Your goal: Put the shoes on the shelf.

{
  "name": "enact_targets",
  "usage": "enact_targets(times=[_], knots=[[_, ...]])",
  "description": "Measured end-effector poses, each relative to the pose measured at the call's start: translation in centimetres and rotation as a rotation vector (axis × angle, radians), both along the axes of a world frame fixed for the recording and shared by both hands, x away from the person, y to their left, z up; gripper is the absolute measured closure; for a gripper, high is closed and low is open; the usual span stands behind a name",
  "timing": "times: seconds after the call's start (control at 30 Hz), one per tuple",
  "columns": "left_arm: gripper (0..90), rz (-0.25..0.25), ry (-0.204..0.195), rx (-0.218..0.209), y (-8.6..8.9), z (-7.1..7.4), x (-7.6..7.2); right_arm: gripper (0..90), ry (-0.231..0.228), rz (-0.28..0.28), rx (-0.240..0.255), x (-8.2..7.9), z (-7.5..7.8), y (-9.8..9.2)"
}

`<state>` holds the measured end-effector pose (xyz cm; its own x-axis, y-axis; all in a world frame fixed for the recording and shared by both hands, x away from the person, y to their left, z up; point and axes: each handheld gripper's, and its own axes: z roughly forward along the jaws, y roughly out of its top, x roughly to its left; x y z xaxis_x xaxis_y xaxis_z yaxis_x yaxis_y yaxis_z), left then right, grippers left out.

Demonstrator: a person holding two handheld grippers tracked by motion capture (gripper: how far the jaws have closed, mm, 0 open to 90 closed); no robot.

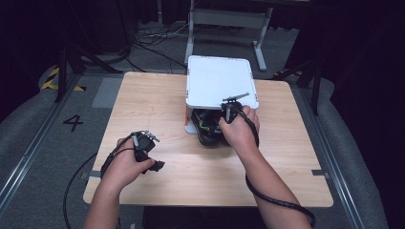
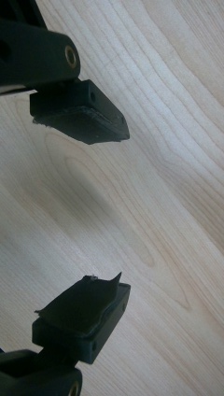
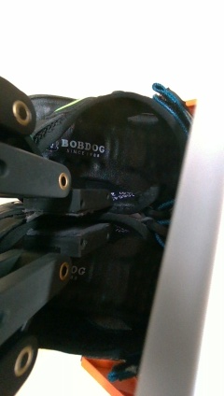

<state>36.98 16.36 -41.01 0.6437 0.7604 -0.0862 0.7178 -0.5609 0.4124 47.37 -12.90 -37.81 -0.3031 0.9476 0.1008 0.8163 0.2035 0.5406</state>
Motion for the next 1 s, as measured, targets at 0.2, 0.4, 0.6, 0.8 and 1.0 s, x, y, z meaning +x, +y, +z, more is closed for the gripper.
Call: enact_targets(times=[0.2,0.4,0.6,0.8,1.0], knots=[[23.3,-0.001,-0.006,-0.005,0.2,0.1,-0.1,83.4,-0.069,-0.050,-0.027,0.2,-0.2,0.6],[23.3,0.001,-0.012,-0.009,0.4,0.3,-0.1,83.4,-0.057,-0.088,0.037,0.7,-0.6,0.3],[23.3,0.005,-0.016,-0.014,0.5,0.5,-0.2,83.6,-0.078,-0.094,0.020,1.0,-2.2,0.7],[23.3,0.004,-0.013,-0.010,0.5,0.4,-0.2,83.2,-0.117,-0.094,-0.004,1.0,-2.5,1.0],[23.3,-0.005,-0.013,-0.009,0.2,0.4,-0.2,63.4,-0.203,-0.011,0.061,0.2,-2.8,0.3]])
